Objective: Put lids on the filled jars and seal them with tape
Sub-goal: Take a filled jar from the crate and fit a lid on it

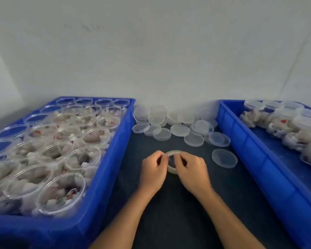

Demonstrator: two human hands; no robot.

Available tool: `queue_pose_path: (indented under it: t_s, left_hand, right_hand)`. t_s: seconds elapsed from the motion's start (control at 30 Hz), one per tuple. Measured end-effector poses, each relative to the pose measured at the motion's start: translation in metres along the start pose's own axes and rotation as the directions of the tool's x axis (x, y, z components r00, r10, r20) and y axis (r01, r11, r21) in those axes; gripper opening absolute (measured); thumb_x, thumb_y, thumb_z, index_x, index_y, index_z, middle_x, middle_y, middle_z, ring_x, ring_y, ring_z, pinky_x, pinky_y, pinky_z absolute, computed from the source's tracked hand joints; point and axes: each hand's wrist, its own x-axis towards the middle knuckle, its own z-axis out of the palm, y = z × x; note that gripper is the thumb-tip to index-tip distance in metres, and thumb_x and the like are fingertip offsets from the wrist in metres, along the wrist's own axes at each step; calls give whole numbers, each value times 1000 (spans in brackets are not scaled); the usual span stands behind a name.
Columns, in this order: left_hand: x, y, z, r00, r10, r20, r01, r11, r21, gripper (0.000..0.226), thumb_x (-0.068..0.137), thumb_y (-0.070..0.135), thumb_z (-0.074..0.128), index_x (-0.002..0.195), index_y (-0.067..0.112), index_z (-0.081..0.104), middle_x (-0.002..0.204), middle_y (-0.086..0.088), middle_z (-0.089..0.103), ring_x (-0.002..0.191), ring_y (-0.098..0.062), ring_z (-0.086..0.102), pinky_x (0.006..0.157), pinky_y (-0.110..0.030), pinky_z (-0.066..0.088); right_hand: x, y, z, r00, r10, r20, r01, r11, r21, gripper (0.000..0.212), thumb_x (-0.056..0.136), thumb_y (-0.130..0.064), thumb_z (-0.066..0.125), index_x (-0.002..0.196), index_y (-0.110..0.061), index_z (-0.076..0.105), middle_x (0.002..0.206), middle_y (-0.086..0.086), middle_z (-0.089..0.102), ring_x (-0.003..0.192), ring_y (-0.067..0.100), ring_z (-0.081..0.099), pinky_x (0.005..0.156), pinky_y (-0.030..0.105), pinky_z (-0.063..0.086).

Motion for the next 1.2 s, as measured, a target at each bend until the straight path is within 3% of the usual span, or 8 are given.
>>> queue_pose_path:
  t_s: [0.1, 0.23, 0.33, 0.43, 0.63, 0.8, 0.97, 1.2]
  left_hand:
    - [16, -14, 2, 998, -53, -39, 55, 998, 38, 28, 106, 24, 57, 80, 16, 66, 72, -1, 67, 70, -22, 66, 70, -51, 57]
    - [17, -28, 2, 1000, -21, -20, 22, 997, 76, 28, 104, 28, 57, 78, 23, 67, 74, 6, 69, 68, -11, 65, 59, -27, 51]
    - [13, -32, 3, 998, -65, -23, 66, 997, 38, 30, 105, 28, 57, 77, 21, 66, 72, 2, 68, 68, -19, 67, 65, -41, 56]
    - [12, -28, 4, 998, -57, -12, 58, 997, 44, 31, 106, 28, 57, 76, 24, 64, 71, 4, 68, 67, -17, 68, 66, -43, 57]
    - [14, -29, 6, 999, -49, 4, 48, 998, 40, 30, 107, 26, 57, 78, 21, 66, 74, 7, 69, 66, -9, 65, 58, -23, 51]
    - [14, -26, 4, 997, -67, 32, 67, 998, 13, 29, 106, 23, 56, 80, 18, 67, 74, 15, 70, 65, -3, 65, 56, -16, 48]
    - [10, -27, 5, 995, -64, 72, 63, 998, 24, 28, 106, 23, 56, 83, 15, 68, 76, 3, 69, 71, -14, 64, 65, -35, 52]
    - [10, 8, -18, 999, 12, -33, -14, 998, -61, 21, 102, 20, 61, 85, 23, 72, 74, 7, 69, 72, -9, 67, 68, -31, 56]
  right_hand:
    - [9, 7, 18, 998, 22, -60, -30, 991, -132, 41, 101, -39, 55, 63, -25, 55, 56, -7, 56, 56, 14, 56, 52, 33, 35]
    - [8, 13, 30, 998, -49, -41, 39, 975, -219, 40, 101, -44, 51, 65, -26, 51, 56, -9, 53, 56, 15, 55, 51, 32, 37]
    - [1, 16, 31, 998, -53, -32, 44, 972, -231, 39, 102, -43, 53, 66, -27, 50, 57, -8, 54, 56, 16, 55, 52, 34, 41]
    - [0, 17, 29, 996, -71, -50, 60, 976, -208, 40, 102, -41, 55, 66, -25, 50, 56, -8, 53, 53, 12, 53, 50, 33, 39]
    - [-2, 18, 28, 992, -120, -27, 110, 967, -230, 42, 99, -46, 50, 63, -25, 46, 51, -8, 48, 46, 12, 47, 47, 26, 27]
    - [0, 17, 28, 994, -107, -17, 100, 967, -235, 43, 100, -45, 50, 64, -23, 48, 52, -6, 50, 48, 13, 49, 48, 28, 29]
    - [-3, 18, 29, 993, -120, -16, 113, 967, -229, 44, 102, -43, 52, 64, -23, 45, 52, -5, 48, 47, 15, 47, 48, 27, 29]
    - [-6, -3, 17, 982, -185, -35, 178, 972, -150, 35, 99, -31, 60, 65, -28, 52, 56, -10, 52, 52, 14, 52, 45, 29, 35]
